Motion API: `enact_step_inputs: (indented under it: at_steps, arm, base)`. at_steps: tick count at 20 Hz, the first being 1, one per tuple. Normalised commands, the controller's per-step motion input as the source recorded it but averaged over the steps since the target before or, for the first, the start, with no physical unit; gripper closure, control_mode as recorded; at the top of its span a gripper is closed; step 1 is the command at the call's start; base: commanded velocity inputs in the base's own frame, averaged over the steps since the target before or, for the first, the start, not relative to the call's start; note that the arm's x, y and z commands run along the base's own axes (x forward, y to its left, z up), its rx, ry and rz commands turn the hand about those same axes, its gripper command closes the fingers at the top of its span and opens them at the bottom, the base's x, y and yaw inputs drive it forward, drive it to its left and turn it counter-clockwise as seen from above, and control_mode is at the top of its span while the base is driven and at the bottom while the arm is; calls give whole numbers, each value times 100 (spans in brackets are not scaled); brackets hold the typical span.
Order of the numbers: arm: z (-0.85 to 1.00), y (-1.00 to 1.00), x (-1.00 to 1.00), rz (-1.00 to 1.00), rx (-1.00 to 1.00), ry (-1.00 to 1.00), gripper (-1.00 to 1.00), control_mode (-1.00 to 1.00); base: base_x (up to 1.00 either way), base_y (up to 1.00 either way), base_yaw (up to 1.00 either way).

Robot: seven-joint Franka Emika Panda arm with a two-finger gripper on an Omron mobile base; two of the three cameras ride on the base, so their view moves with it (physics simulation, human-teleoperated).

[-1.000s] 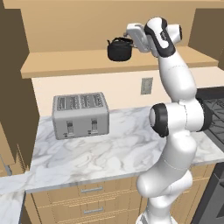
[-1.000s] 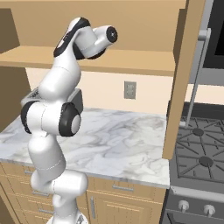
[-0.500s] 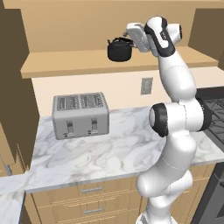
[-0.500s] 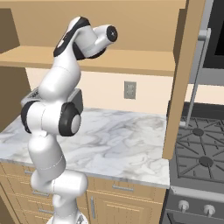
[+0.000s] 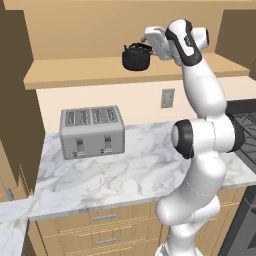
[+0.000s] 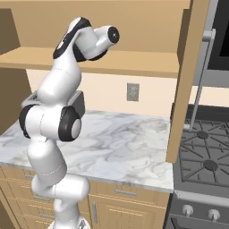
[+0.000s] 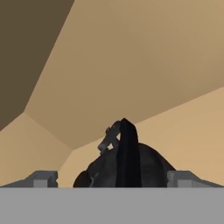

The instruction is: Open the cabinet, pick the kettle from the cabinet, and place it in the sink.

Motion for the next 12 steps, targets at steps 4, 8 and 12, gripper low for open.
enact_step_inputs:
  at_steps: [4, 8, 12]
  arm:
    - [-7, 3, -2, 0, 0, 0, -100, -100]
    - [-9, 1, -2, 0, 0, 0, -100, -100]
    - [-9, 3, -4, 0, 0, 0, -100, -100]
  base:
    - [0, 0, 0]
    - [0, 0, 0]
    - [0, 0, 0]
